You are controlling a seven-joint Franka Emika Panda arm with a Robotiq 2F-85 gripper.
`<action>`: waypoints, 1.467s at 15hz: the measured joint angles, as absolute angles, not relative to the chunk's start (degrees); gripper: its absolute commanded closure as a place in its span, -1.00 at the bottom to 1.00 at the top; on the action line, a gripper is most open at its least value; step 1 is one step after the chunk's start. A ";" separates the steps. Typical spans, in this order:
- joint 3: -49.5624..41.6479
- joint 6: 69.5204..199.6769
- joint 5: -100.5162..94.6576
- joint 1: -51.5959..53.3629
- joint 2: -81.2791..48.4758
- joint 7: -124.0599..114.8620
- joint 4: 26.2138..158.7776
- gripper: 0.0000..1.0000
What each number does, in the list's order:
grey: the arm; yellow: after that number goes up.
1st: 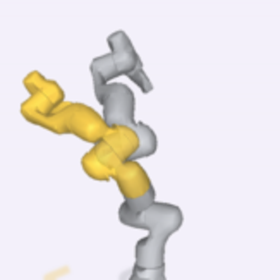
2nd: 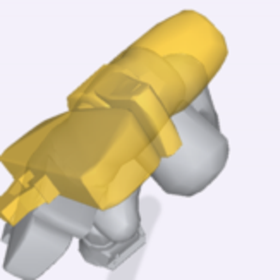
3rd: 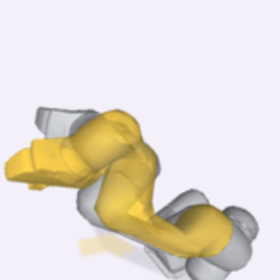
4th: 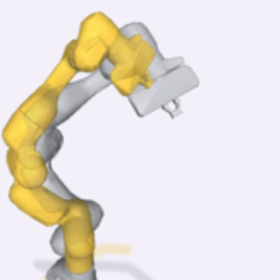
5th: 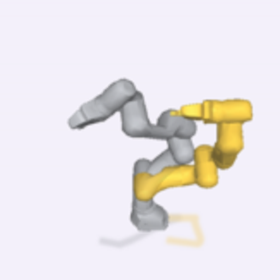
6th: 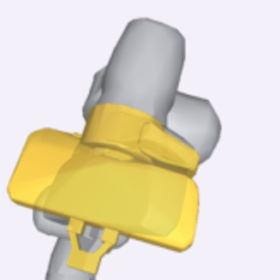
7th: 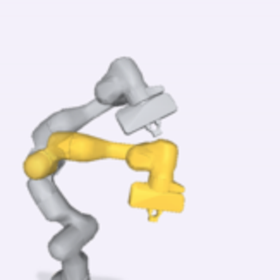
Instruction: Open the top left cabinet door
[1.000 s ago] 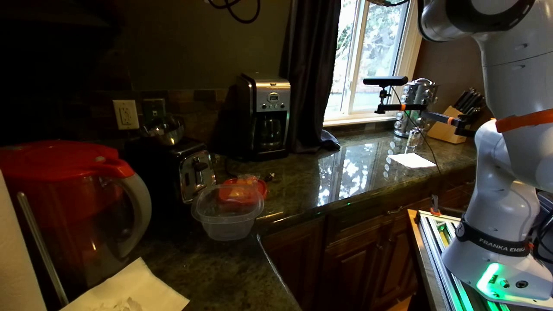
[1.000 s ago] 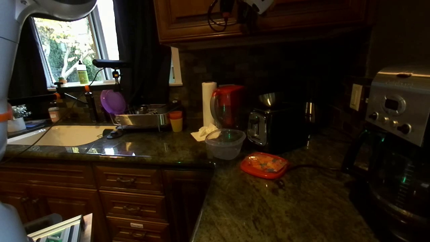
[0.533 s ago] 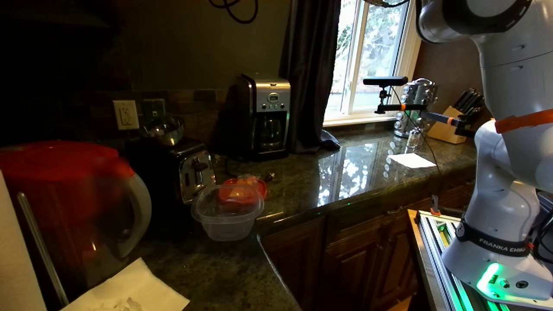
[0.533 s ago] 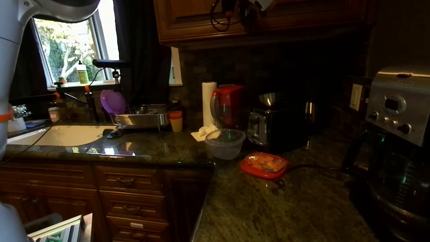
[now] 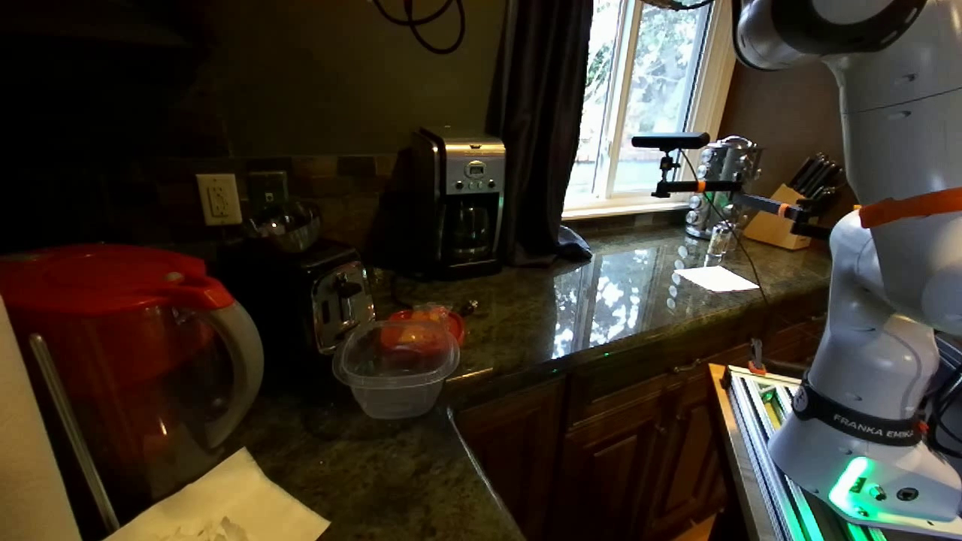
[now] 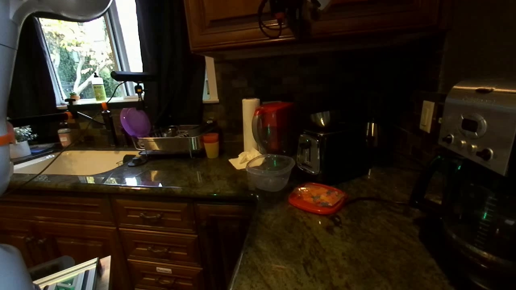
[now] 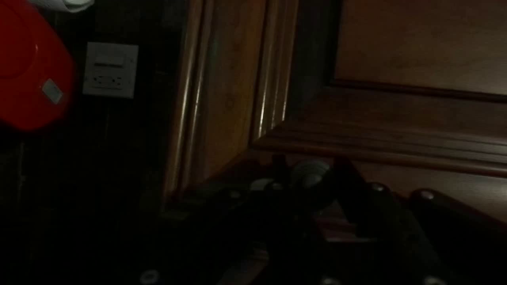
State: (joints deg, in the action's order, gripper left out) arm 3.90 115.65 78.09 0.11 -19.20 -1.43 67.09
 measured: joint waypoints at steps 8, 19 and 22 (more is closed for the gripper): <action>1.04 83.53 82.88 -10.58 -10.49 8.53 79.09 0.83; -6.18 51.63 87.63 -12.08 -6.62 17.72 86.31 -0.74; -6.60 45.38 93.54 -14.75 -7.89 15.41 85.59 -1.00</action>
